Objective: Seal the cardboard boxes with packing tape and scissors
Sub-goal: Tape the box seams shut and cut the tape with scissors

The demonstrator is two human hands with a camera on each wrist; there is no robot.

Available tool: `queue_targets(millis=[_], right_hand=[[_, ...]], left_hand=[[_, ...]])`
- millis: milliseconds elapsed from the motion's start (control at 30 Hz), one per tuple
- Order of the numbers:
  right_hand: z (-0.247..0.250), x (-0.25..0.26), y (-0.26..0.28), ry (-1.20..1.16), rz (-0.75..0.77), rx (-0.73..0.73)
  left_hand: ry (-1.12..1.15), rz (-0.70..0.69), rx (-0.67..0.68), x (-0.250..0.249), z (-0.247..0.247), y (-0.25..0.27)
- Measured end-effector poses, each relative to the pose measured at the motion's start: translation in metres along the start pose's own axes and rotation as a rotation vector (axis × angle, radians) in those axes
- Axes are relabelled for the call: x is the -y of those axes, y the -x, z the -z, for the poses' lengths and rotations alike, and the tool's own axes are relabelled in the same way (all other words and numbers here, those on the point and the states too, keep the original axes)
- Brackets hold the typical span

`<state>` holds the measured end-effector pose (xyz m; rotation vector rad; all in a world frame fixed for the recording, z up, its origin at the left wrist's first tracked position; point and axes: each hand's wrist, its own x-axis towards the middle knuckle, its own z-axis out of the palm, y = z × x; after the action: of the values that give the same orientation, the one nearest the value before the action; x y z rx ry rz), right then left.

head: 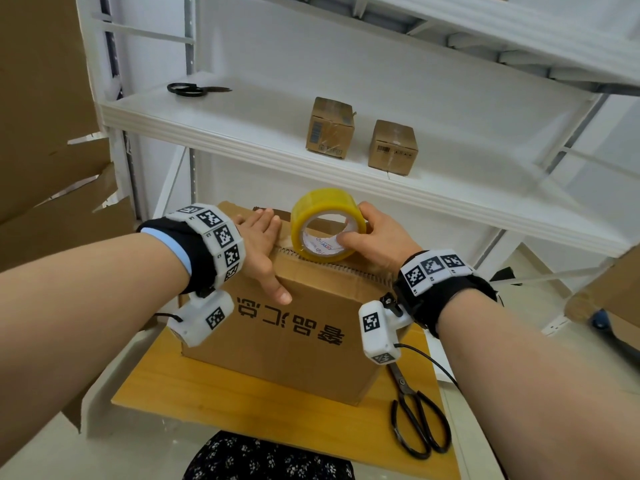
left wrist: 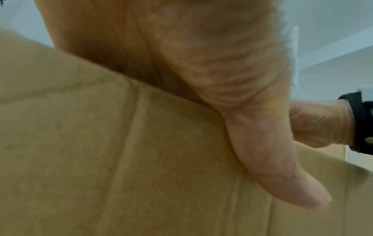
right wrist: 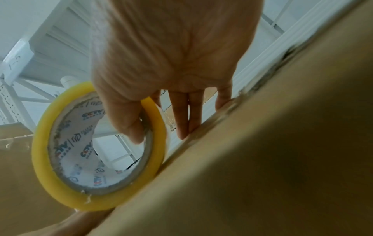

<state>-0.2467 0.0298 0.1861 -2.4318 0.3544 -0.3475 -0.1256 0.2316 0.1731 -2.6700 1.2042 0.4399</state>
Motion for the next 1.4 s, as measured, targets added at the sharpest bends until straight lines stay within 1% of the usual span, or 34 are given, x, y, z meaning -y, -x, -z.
queue_targets(millis=[167,233,333,533,667,767,867,967,1133,1233,1300,1400], right_hand=[[-0.004,-0.002,0.000,-0.018,-0.019,0.037],[-0.003,-0.002,0.001,-0.028,-0.021,0.045],[-0.003,-0.003,0.003,-0.035,-0.023,0.052],[-0.005,-0.002,0.004,-0.059,-0.034,0.080],[-0.007,-0.003,0.004,-0.073,-0.039,0.064],[-0.006,-0.003,0.006,-0.079,-0.053,0.057],[-0.004,0.000,0.010,-0.090,-0.054,0.067],[-0.005,-0.001,0.010,-0.098,-0.059,0.069],[-0.006,0.001,0.011,-0.132,-0.049,0.073],[-0.005,0.001,0.012,-0.137,-0.035,0.099],[-0.004,0.000,0.013,-0.134,-0.032,0.114],[-0.002,-0.001,0.014,-0.134,-0.032,0.123]], left_hand=[[-0.035,-0.008,-0.005,0.001,0.002,0.001],[-0.057,-0.031,-0.003,-0.001,0.004,-0.002],[-0.028,-0.073,0.012,-0.004,0.003,-0.008],[-0.034,-0.046,0.019,-0.007,-0.001,-0.013],[-0.046,-0.068,-0.005,-0.005,0.001,-0.012],[0.007,-0.107,0.012,0.000,0.004,-0.010],[0.129,-0.168,0.041,0.008,0.009,-0.007],[0.149,-0.203,0.009,0.009,0.007,-0.004],[0.141,-0.215,-0.064,0.003,0.006,0.000],[0.195,-0.171,-0.038,0.003,0.012,0.001],[0.243,-0.168,-0.023,0.002,0.011,0.001],[0.258,-0.163,-0.042,0.003,0.006,0.002]])
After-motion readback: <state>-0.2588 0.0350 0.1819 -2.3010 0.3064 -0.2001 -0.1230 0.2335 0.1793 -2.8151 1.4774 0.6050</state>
